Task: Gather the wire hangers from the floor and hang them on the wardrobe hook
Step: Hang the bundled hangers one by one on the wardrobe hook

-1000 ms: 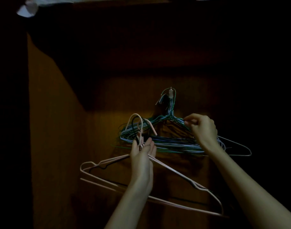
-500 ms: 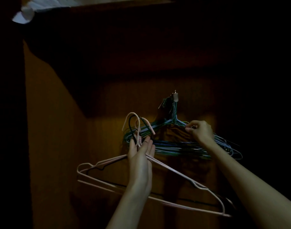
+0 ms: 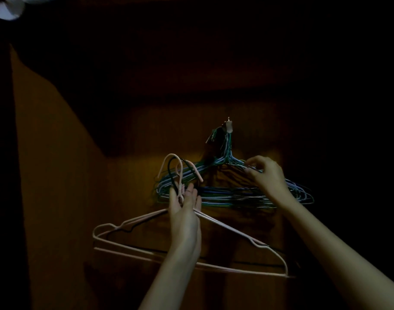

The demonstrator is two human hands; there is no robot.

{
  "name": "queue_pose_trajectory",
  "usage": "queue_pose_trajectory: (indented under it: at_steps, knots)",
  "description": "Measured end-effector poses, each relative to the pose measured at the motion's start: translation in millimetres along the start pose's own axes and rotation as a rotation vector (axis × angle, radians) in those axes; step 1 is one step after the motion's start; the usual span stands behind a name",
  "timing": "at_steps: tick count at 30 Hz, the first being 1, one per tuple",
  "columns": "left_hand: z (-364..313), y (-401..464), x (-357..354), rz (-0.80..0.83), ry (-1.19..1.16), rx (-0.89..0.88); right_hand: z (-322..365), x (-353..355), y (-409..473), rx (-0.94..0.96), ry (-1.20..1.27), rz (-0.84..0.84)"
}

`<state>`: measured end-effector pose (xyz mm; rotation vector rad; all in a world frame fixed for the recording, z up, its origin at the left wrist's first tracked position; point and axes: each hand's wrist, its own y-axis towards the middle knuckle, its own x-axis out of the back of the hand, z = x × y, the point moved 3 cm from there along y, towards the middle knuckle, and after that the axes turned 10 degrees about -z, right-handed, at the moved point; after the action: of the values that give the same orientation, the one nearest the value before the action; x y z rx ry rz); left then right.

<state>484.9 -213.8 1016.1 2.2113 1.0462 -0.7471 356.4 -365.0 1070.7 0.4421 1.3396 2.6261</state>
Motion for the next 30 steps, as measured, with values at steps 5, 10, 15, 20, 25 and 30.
queue_pose_trajectory:
  at_steps: [5, 10, 15, 20, 25, 30]
  knots:
    - [4.6, -6.7, -2.4, 0.004, 0.003, 0.006, 33.1, -1.5, -61.3, 0.007, 0.189, 0.271]
    - [6.6, -16.1, -2.4, 0.003, -0.001, 0.020, 52.0, -8.8, -101.8, -0.005, 0.295, 0.490]
    - [7.6, -24.4, 5.3, 0.028, 0.044, 0.063, 47.3, -11.6, -111.3, -0.022, 0.357, 0.568]
    - [6.4, -29.8, 12.8, 0.078, 0.121, 0.136, 41.7, -14.1, -114.6, -0.074, 0.359, 0.593]
    - [2.4, -40.4, 18.6, 0.144, 0.181, 0.168, 37.2, -12.8, -120.1, -0.148, 0.352, 0.520]
    - [-1.8, -47.6, 20.5, 0.136, 0.140, 0.184, 33.6, -5.6, -116.8, -0.135, 0.282, 0.502]
